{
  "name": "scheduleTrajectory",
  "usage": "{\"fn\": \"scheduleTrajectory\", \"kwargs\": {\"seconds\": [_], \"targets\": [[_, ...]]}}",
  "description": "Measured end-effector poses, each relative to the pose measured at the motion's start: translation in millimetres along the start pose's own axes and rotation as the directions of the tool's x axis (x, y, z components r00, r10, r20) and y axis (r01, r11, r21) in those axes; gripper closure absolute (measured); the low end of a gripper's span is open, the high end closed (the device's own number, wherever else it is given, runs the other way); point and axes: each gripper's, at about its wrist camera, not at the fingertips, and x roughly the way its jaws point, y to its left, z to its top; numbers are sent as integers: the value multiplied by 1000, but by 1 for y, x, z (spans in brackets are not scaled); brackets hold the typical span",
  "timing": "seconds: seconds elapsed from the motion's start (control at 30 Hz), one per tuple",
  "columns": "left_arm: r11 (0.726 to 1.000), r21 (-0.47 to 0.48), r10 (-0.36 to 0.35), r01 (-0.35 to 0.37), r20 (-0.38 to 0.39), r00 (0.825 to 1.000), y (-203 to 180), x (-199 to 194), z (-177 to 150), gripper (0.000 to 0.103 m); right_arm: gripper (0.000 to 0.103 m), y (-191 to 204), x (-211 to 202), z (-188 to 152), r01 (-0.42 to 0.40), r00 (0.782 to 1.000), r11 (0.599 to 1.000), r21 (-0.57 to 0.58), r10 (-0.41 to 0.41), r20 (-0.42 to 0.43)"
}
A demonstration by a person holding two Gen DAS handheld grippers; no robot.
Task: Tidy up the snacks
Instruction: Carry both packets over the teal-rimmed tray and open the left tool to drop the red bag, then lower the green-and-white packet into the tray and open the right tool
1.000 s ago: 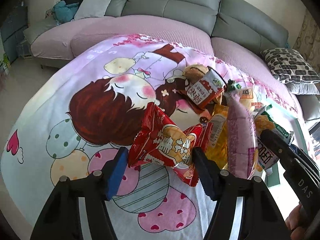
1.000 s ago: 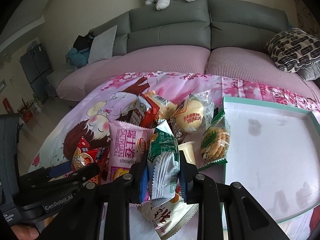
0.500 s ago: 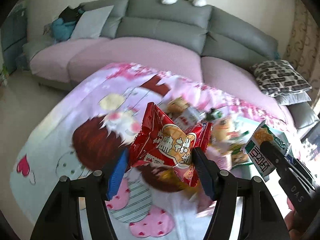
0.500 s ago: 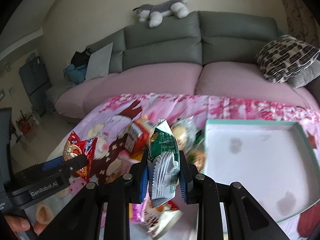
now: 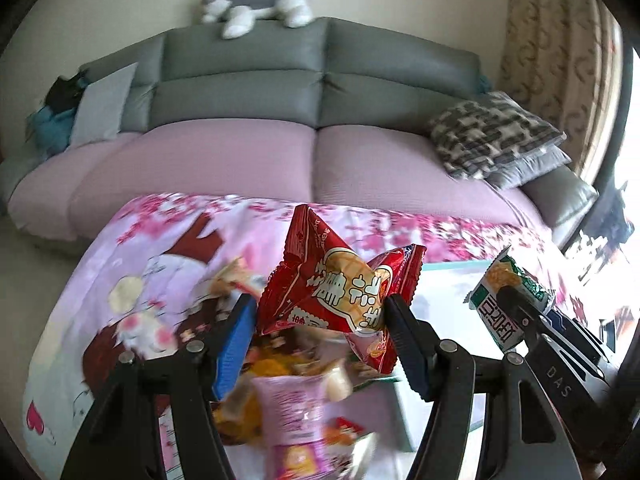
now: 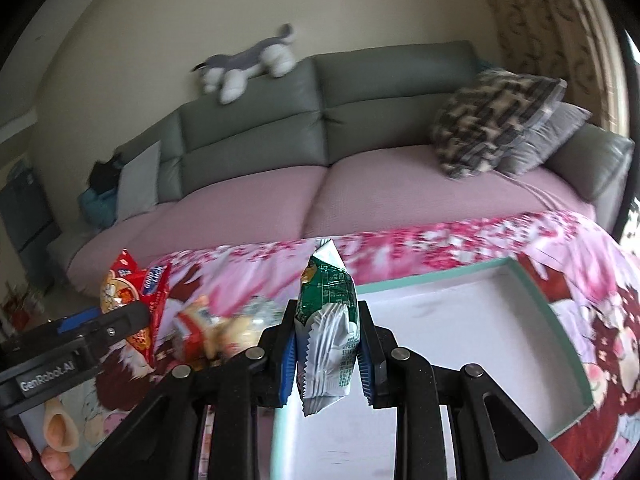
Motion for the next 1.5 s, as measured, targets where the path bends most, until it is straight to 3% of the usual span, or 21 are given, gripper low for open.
{"fn": "scheduleTrajectory", "kwargs": {"seconds": [0.23, 0.5, 0.7, 1.03, 1.5], "targets": [[993, 100, -59, 62, -31, 998, -52, 21, 5, 35, 76, -62, -9, 0, 92, 996, 988, 121, -94, 9], [979, 155, -125, 133, -61, 990, -101, 45, 0, 35, 76, -120, -19, -6, 238, 971, 950, 205, -239, -18], [970, 178, -151, 166, -99, 984, -128, 66, -13, 35, 76, -151, -16, -17, 285, 958, 925, 253, -278, -63], [971, 187, -122, 148, -142, 982, -140, 97, -26, 35, 76, -161, 8, -31, 297, 954, 917, 266, -272, -129], [984, 137, -88, 112, -172, 981, -119, 95, -27, 30, 75, -152, 12, -33, 315, 945, 928, 199, -286, -160]]}}
